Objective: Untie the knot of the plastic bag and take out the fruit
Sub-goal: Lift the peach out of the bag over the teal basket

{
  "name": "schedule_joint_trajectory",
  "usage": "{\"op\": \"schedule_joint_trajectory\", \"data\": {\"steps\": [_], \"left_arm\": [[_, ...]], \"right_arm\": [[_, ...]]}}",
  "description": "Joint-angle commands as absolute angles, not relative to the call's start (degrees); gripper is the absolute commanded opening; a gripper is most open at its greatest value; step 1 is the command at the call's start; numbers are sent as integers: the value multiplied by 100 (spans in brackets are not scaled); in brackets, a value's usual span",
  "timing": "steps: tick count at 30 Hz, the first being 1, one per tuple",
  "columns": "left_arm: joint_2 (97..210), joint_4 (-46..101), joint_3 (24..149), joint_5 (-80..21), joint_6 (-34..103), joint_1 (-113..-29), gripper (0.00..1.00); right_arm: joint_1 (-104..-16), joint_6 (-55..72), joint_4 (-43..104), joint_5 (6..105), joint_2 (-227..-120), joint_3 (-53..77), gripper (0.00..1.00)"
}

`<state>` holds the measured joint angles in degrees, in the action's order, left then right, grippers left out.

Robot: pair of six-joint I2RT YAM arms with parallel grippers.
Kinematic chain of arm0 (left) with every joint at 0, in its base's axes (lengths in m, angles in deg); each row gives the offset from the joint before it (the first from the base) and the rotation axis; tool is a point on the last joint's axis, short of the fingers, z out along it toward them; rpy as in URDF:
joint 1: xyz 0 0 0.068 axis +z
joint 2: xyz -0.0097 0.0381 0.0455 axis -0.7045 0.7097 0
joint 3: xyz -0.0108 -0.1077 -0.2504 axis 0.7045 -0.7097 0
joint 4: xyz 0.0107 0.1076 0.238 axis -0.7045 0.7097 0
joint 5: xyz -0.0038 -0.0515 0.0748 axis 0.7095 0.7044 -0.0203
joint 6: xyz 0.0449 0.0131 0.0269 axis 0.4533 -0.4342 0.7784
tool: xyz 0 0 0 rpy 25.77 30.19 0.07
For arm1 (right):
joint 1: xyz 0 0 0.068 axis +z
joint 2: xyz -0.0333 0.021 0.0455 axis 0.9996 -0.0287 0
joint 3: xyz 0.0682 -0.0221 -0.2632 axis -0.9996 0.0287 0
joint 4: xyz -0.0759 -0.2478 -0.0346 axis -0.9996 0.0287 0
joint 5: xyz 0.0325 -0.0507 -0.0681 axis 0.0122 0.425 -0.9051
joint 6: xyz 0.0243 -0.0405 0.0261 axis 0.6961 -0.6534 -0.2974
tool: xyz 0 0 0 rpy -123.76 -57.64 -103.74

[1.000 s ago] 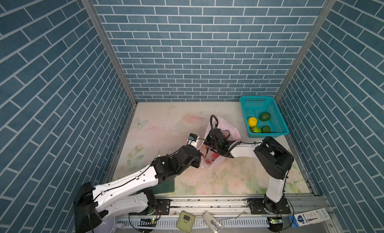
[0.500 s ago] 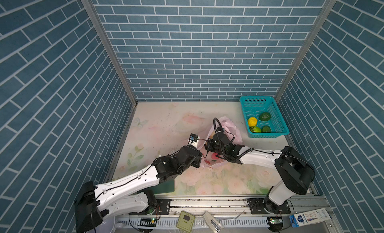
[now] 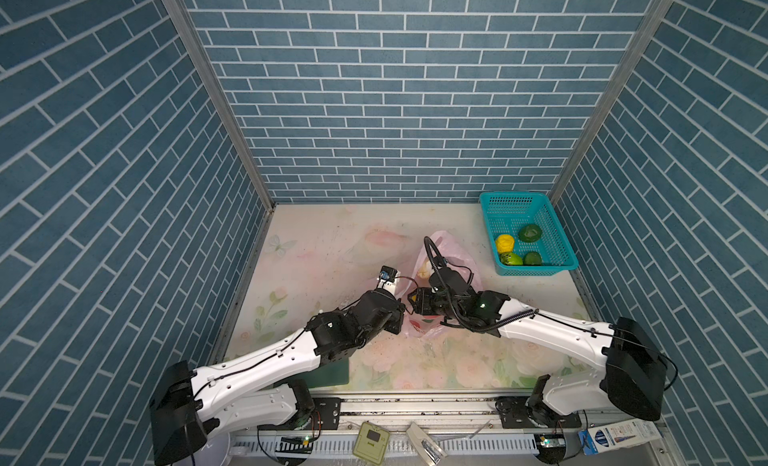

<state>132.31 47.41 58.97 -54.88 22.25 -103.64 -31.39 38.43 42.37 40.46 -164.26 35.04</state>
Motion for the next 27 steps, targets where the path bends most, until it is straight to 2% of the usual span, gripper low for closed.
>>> {"op": "schedule_joint_trajectory", "data": {"steps": [1,7,12,20,27], "left_arm": [[13207,4667,5898,-5526,2281,-10333,0],[13183,4676,5881,-5522,2268,-10329,0],[13191,4676,5886,-5522,2268,-10332,0],[13211,4702,5918,-5532,2229,-10328,0],[13247,4751,5971,-5504,2212,-10333,0]], "right_arm": [[-3114,3493,5031,4088,-16019,2944,46],[-3177,3302,5901,4016,-15628,2144,47],[-3667,3235,6395,4281,-15367,1607,47],[-5224,2918,6785,4960,-15104,1246,48],[-6923,2562,6646,5548,-15373,1467,48]]}}
